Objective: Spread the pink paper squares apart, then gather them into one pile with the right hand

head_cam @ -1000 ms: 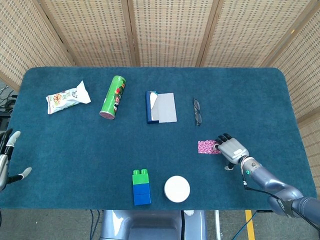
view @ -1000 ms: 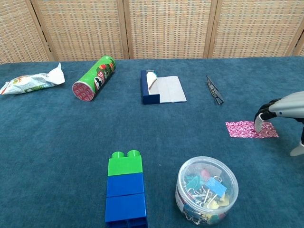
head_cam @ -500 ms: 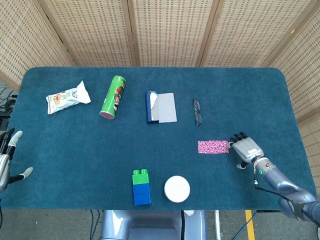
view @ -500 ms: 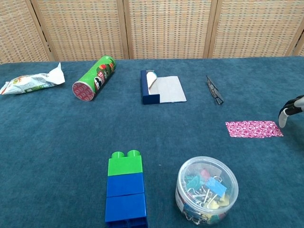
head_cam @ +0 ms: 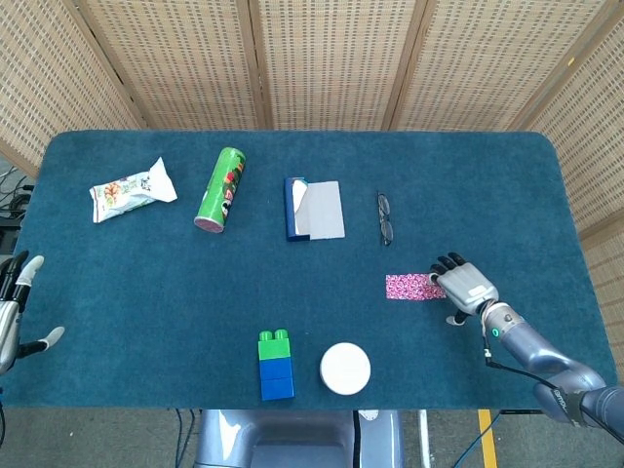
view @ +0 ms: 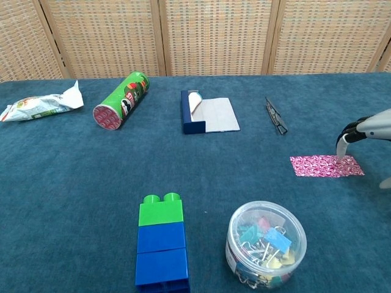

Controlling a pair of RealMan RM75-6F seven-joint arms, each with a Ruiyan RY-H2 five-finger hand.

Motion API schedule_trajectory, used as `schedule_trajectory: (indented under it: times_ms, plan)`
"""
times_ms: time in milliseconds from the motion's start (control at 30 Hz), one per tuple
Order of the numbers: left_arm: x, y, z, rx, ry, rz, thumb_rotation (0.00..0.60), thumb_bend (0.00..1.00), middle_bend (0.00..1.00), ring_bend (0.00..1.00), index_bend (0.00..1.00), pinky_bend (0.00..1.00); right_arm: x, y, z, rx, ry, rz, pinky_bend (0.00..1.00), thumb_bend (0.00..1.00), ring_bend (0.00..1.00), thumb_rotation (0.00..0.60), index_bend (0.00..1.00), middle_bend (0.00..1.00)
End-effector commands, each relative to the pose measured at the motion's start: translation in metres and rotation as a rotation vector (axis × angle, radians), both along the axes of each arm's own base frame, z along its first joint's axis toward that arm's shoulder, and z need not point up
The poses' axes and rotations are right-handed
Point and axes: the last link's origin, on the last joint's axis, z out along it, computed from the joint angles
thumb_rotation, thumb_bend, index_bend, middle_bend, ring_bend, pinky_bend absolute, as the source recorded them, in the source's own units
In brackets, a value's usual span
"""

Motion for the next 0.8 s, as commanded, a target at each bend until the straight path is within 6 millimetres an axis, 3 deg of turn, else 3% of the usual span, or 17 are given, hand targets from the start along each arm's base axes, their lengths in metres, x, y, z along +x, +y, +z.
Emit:
schedule_trajectory:
  times_ms: [33, 433, 800]
  plan:
    - [-0.002, -0.001, 0.001, 0.002, 0.001, 0.007, 0.600, 0.17, 0.00, 0.00, 0.04, 0.00, 0.003, -0.001, -0.008, 0.021, 0.003, 0.006, 0.01, 0.23, 0.00, 0.600, 0.25, 0.15]
    - [-0.004, -0.002, 0.001, 0.003, 0.000, 0.008, 0.600, 0.17, 0.00, 0.00, 0.04, 0.00, 0.000, 0.004, -0.017, 0.044, 0.020, 0.015, 0.01, 0.23, 0.00, 0.600, 0.25, 0.15]
    - [-0.001, -0.002, 0.001, 0.005, 0.003, 0.001, 0.600, 0.17, 0.00, 0.00, 0.04, 0.00, -0.019, 0.009, -0.006, 0.024, 0.052, -0.013, 0.01, 0.23, 0.00, 0.600, 0.25, 0.15]
